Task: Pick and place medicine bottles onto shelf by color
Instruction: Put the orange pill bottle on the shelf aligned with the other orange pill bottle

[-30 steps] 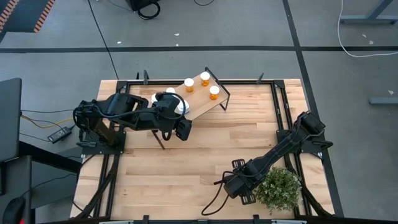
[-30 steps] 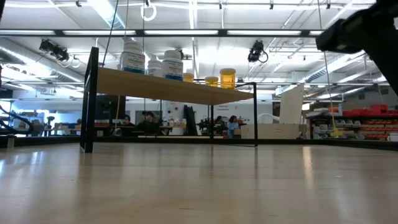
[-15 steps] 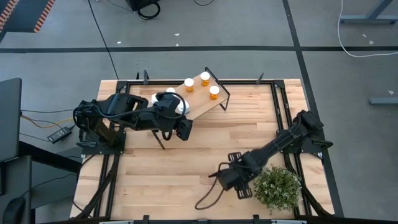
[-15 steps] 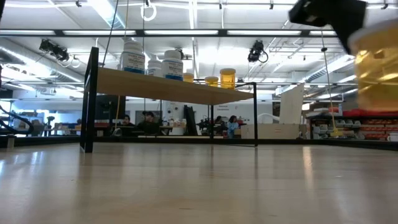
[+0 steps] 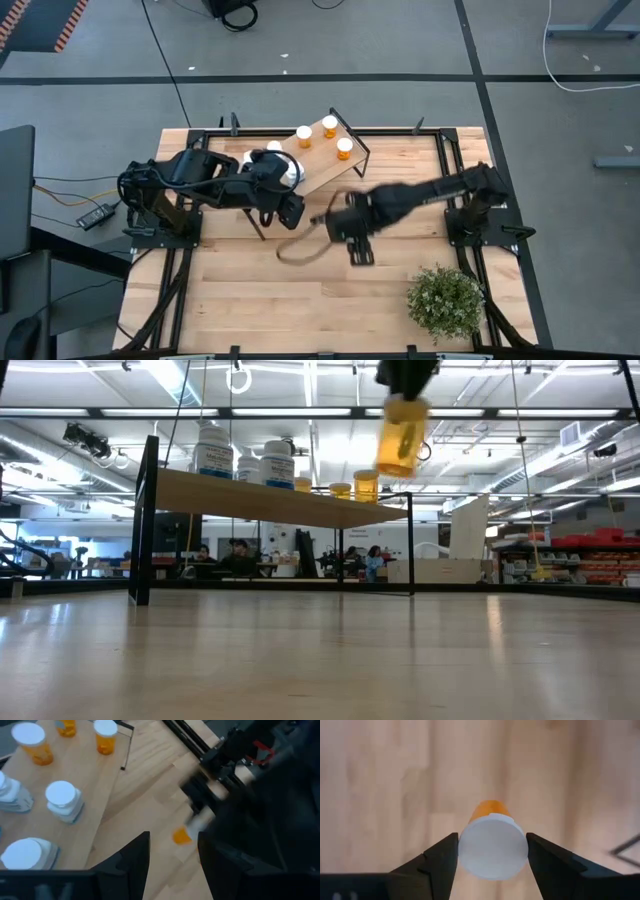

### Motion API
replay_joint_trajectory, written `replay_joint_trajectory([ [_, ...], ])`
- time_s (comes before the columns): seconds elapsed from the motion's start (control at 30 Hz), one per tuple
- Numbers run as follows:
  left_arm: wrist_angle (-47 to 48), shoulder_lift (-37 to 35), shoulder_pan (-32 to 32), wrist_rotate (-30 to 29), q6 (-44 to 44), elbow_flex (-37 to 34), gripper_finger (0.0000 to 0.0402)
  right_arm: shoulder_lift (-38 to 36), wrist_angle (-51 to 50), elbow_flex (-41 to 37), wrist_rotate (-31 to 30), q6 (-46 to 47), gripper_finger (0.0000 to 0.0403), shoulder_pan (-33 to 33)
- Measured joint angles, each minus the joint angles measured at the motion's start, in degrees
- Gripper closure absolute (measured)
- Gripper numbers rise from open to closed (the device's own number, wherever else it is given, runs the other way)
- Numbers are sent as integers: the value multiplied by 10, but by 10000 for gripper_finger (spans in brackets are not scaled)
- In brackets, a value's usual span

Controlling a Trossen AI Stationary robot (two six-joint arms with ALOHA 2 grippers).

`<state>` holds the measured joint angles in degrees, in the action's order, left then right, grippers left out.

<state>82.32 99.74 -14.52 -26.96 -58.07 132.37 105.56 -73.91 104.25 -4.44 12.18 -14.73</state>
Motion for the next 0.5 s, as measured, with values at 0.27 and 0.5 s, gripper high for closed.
replay_joint_trajectory([
  [0.27, -1, -1, 0, 13, 51, 0, 230, 0, -1, 76, -35, -73, 170, 135],
  [0.5, -2, -1, 0, 13, 78, 0, 229, 0, 28, 90, -44, -127, 170, 244],
])
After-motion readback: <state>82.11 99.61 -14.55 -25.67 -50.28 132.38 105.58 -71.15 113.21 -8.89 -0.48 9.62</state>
